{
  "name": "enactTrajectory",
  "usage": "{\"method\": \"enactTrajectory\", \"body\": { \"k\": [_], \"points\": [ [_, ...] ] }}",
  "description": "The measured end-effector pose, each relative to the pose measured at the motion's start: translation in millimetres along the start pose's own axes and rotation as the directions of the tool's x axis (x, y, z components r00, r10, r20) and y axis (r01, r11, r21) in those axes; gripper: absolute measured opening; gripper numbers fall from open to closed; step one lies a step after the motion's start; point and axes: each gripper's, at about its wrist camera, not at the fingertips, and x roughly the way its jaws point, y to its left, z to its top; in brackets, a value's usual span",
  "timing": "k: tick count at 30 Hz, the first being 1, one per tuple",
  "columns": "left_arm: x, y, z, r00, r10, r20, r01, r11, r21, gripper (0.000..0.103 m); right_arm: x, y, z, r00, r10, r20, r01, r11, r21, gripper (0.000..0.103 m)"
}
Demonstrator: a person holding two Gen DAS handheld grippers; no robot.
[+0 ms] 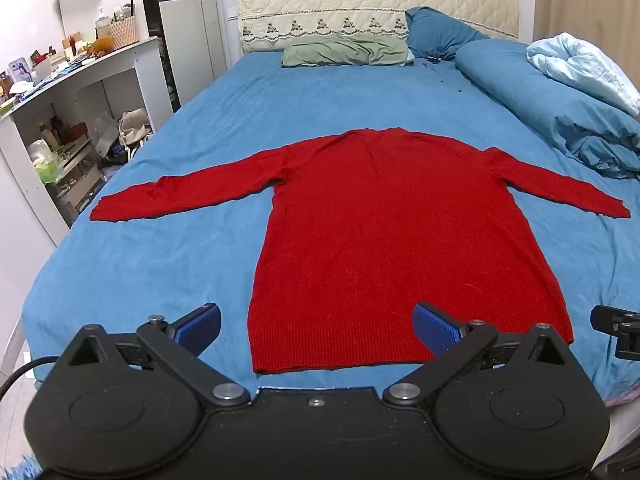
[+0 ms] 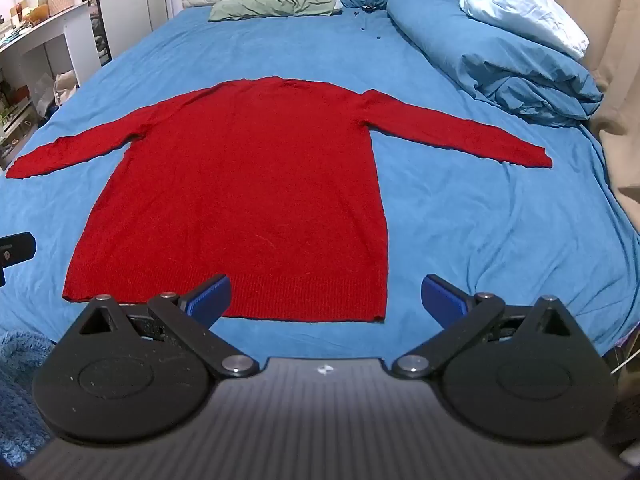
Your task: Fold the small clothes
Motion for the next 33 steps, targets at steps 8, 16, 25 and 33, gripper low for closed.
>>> {"method": "enactTrajectory", "body": {
  "k": [8,16,25,33],
  "points": [
    [0.8,1.6,-0.6,1.0,0.001,-0.003,-0.001,1.0,-0.001,0.103,-2.9,-1.1,0.8,1.0,0.007,0.006,-0.007,1.0,-0.004,0.103],
    [1.2,2.1,-0.4,1.0,0.0,-0.003,0.0,1.0,-0.003,0.103,0.4,-1.8,-1.3,1.0,0.006,0.001,-0.006,1.0,-0.002,0.103],
    [0.8,2.1,-0.7,1.0,0.0,-0.003,0.0,1.0,-0.003,0.103,-0.2,-2.1,-0.9,1.0,0.006,0.001,-0.006,1.0,-0.003,0.103],
    [-0.8,3.3,0.9,1.0,-0.003,-0.006,0.002,1.0,-0.011,0.103,1.1,-5.8,0.9,1.0,0.006,0.005,-0.006,1.0,0.006,0.103]
  ]
}}
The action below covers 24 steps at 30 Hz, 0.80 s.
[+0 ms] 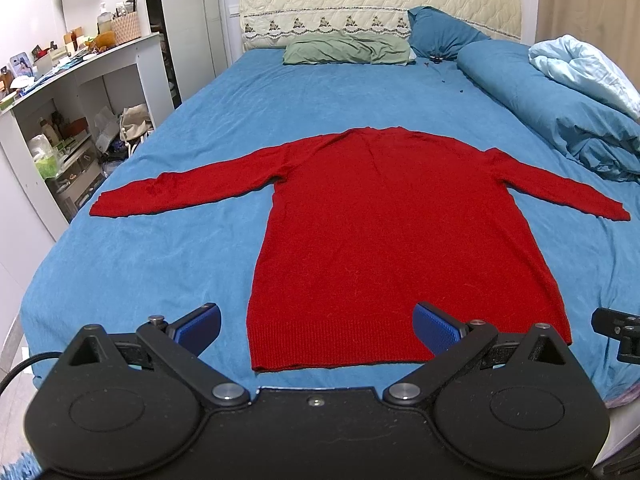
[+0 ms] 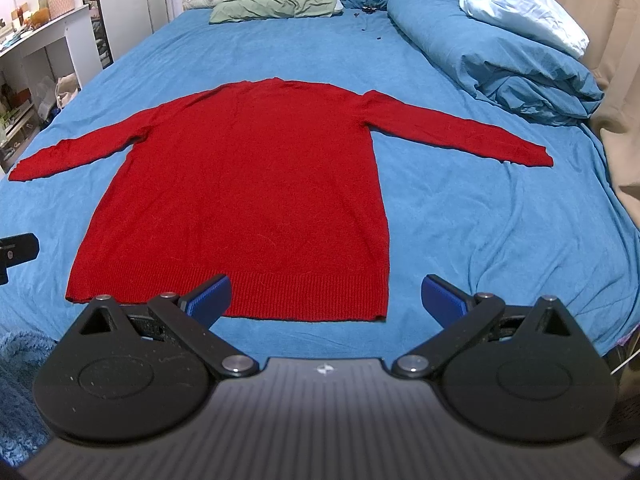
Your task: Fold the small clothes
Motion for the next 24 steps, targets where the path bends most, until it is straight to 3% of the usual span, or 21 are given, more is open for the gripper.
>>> {"method": "enactTrajectory", "body": {
  "k": [5,12,18,24],
  "points": [
    [-20,1,28,0.998,-0.027,0.056,0.026,1.0,0.014,0.103,-10,-4,9,1.0,-0.002,0.024,0.001,1.0,0.025,0.103],
    [-22,-21,137,0.978,-0.08,0.194,0.053,0.989,0.141,0.103,-8,-44,66,0.988,-0.079,0.13,0.061,0.989,0.134,0.103],
    [50,-56,224,0.965,-0.178,0.195,0.142,0.973,0.182,0.103,25,-101,128,0.972,-0.145,0.184,0.09,0.956,0.28,0.103],
    [159,-88,263,0.958,-0.262,0.119,0.239,0.955,0.177,0.103,94,-167,157,0.96,-0.184,0.213,0.068,0.886,0.459,0.103]
  ]
}}
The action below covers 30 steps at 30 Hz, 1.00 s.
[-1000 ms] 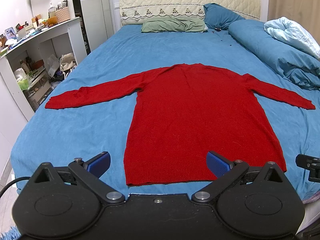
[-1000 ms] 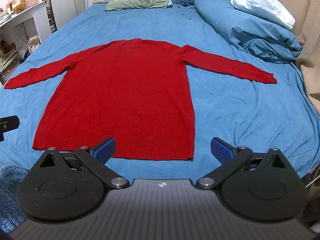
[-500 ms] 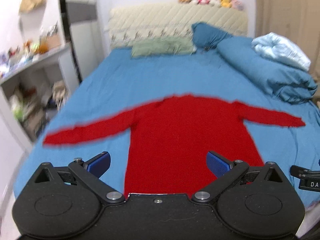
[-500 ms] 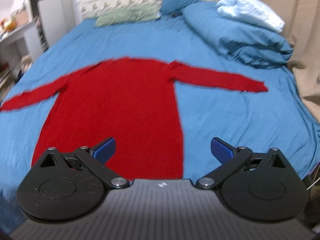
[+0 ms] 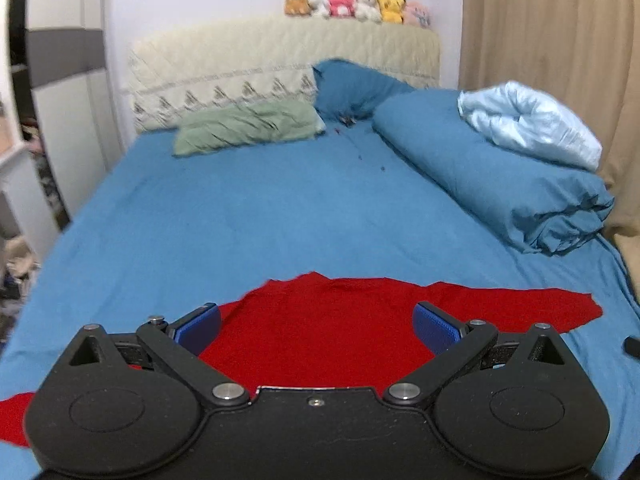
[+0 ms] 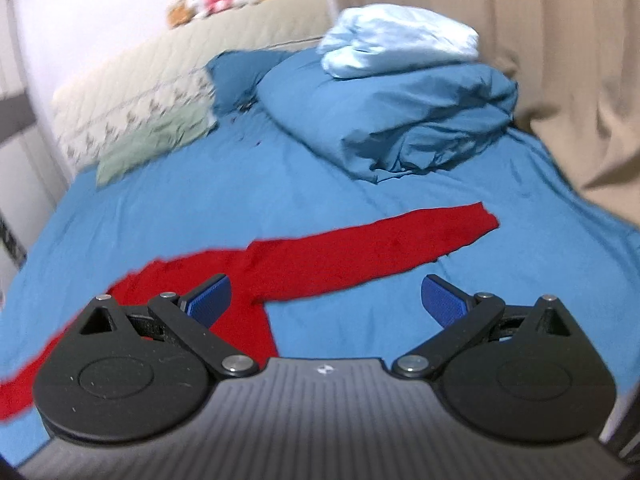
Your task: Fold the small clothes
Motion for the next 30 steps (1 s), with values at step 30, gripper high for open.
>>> {"method": "enactTrajectory", "body": {
  "k": [30],
  "points": [
    [290,17,-81,0.961,-0.047,-0.274,0.048,0.999,-0.005,0.103,301,-114,-43,0.959,-0.278,0.047,0.26,0.936,0.239,0.07]
  ]
}}
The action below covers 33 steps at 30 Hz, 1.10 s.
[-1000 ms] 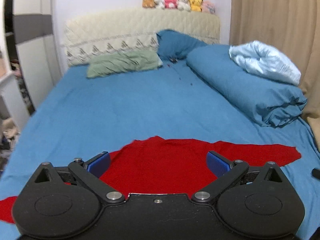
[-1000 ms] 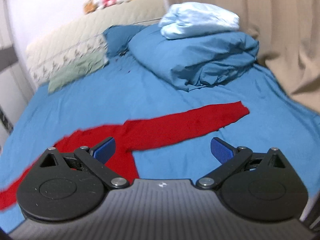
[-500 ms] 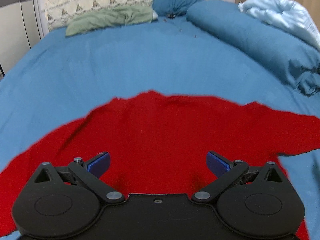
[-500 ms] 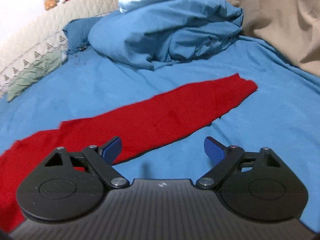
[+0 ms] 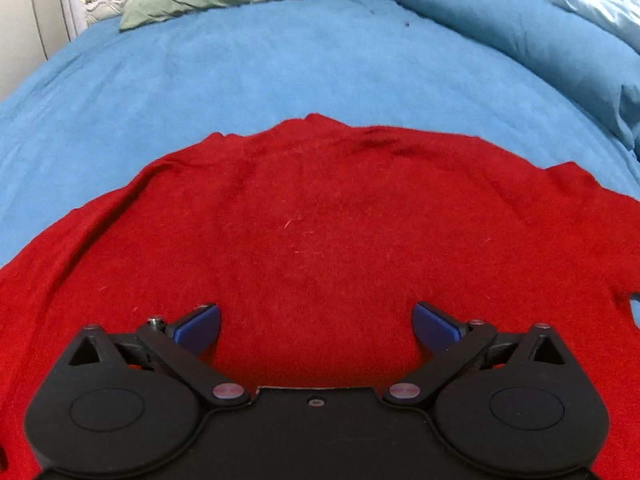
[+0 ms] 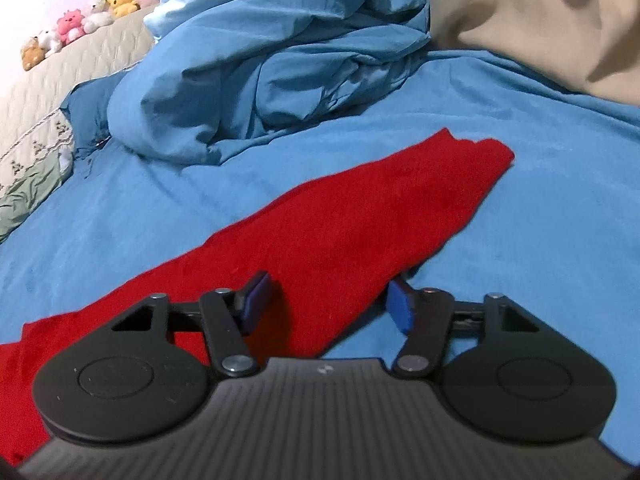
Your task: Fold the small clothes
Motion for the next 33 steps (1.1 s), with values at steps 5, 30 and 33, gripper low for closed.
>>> {"method": "enactTrajectory", "body": {
  "k": [5,30,33],
  "points": [
    [6,8,8,0.999,-0.026,-0.041,0.025,1.0,-0.013,0.103,7,-1,9,1.0,-0.015,0.004,0.015,0.998,0.06,0.034],
    [-65,102,-4,0.99,0.068,0.127,-0.044,0.982,-0.183,0.103,-108,324,-158,0.684,0.596,-0.421,-0.728,0.512,-0.456,0.022],
    [-66,94,-1,0.99,0.045,0.137,-0.024,0.987,-0.156,0.103,-108,325,-170,0.697,0.578,-0.425,-0.715,0.516,-0.471,0.027]
  ]
}}
